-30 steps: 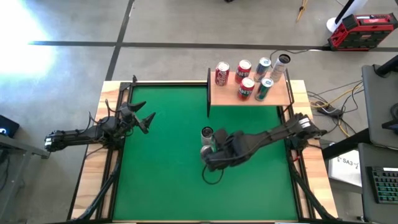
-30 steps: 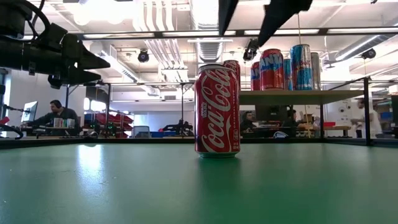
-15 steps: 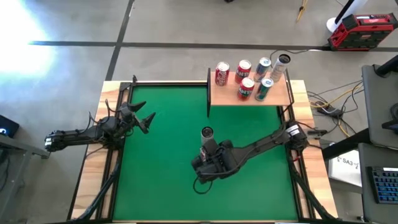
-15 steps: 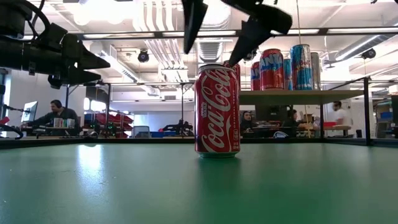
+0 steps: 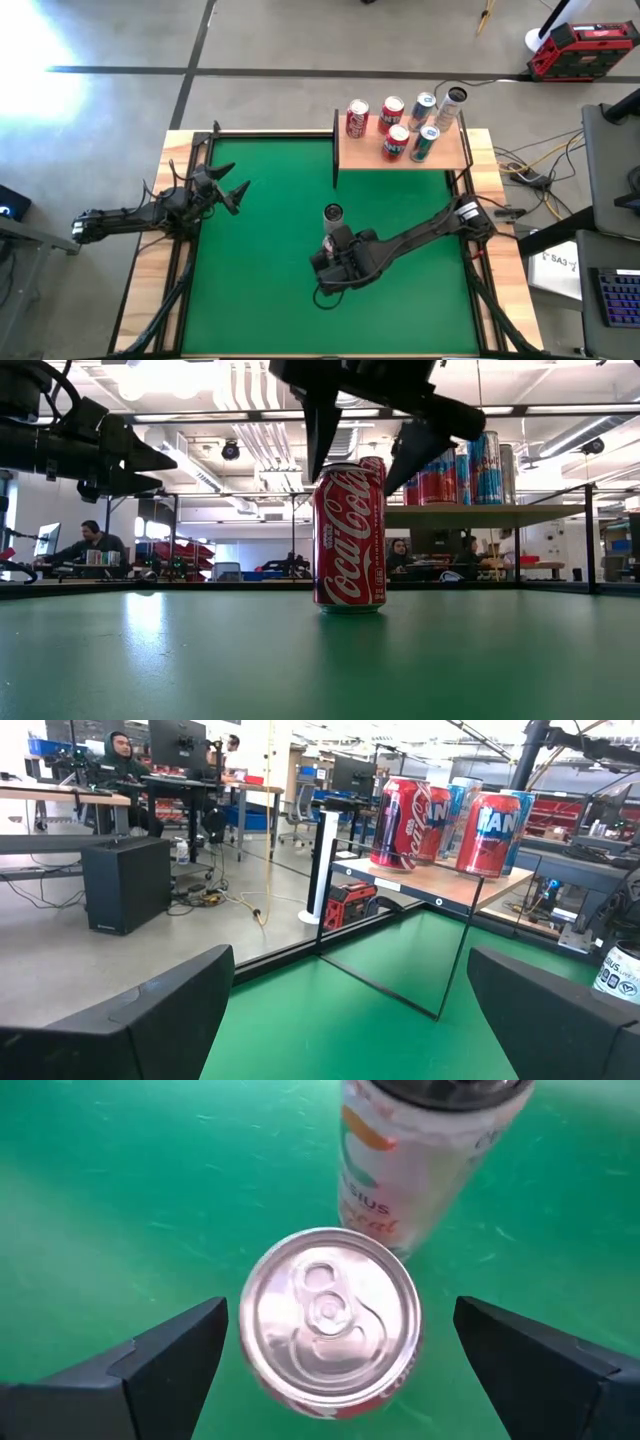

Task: Place canned beverage on shelf
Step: Put the red white soda can on the shelf aligned with the other red white soda can

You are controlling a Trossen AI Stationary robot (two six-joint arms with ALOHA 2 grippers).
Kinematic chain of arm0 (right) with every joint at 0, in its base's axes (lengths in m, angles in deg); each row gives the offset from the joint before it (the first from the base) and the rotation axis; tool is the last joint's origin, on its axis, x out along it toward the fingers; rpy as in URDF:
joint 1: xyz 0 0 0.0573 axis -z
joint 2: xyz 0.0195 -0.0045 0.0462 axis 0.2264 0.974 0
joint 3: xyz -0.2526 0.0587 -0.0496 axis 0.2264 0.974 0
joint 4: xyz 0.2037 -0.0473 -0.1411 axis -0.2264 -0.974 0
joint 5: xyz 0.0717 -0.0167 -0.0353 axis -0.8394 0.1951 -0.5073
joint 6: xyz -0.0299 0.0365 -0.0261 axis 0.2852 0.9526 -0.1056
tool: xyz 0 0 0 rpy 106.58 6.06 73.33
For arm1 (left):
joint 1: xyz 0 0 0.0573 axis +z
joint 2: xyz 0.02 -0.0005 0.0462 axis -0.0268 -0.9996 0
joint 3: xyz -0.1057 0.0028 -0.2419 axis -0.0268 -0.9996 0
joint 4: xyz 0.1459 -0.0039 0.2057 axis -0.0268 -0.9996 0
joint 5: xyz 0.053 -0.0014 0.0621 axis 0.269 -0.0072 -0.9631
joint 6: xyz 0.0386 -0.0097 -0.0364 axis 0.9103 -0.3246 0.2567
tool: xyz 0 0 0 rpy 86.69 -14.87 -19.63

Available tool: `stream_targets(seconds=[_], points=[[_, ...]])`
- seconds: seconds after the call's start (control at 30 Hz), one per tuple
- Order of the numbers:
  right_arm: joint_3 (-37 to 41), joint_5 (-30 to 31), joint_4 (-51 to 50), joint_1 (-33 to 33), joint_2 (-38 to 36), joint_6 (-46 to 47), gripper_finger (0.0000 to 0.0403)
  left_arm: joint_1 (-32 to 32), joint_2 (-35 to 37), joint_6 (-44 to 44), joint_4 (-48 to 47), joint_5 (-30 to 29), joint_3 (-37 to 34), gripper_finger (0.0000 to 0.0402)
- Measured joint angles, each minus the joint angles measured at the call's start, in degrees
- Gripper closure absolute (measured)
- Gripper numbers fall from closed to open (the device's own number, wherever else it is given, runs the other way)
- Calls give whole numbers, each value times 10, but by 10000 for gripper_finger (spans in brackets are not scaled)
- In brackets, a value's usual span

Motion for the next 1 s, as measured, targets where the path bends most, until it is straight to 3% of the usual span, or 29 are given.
stream_targets(seconds=[0.5, 0.8, 1.0], points=[[55, -10, 85, 5, 0, 13, 24, 0, 0, 0, 0, 0, 0, 15], [77, -2, 117, 22, 18, 55, 102, 0, 0, 0, 0, 0, 0, 15], [74, -34, 104, 11, 3, 58, 102, 0, 0, 0, 0, 0, 0, 15]])
